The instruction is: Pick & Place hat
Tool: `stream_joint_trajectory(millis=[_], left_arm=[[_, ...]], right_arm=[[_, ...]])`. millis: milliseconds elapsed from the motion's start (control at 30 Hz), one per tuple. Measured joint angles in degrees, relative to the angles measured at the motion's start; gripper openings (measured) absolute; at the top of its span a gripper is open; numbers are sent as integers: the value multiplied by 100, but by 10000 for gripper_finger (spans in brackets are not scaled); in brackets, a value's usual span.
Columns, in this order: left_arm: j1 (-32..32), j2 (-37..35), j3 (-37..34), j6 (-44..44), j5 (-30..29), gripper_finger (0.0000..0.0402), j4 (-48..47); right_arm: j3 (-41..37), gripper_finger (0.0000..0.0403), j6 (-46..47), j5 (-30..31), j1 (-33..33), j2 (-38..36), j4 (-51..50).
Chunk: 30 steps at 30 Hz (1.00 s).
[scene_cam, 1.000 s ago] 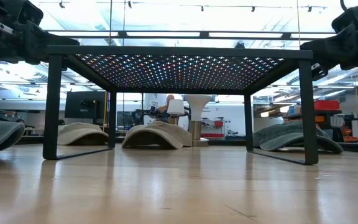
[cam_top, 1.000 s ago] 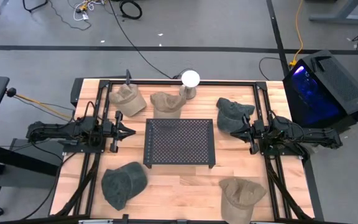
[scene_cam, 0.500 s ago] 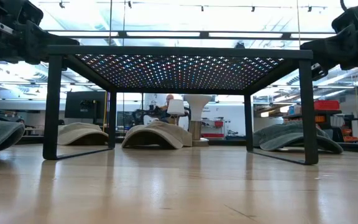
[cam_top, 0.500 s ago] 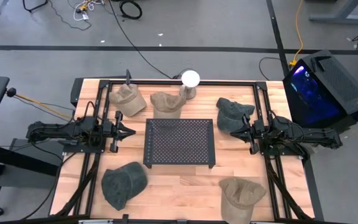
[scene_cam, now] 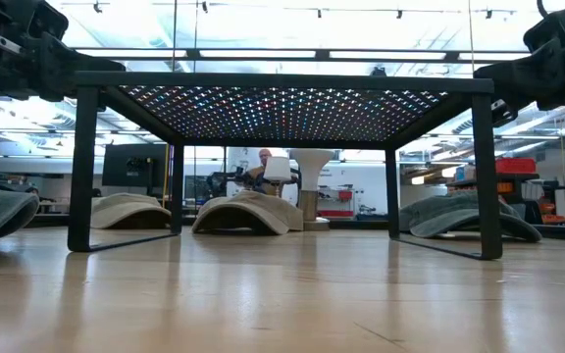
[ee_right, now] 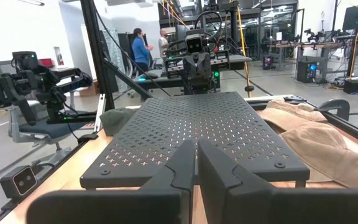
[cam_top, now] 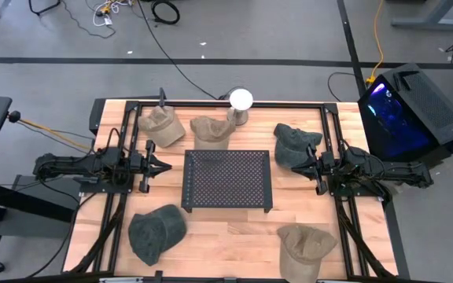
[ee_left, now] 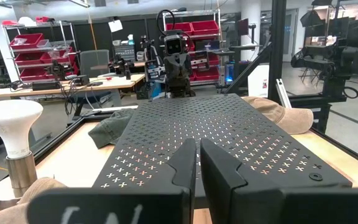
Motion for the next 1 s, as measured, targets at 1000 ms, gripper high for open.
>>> stream_joint_trajectory(millis=[1000], left_arm=[[0,2,0,0,1,30,1]], right_arm=[[0,25,788,0,-2,0,437]])
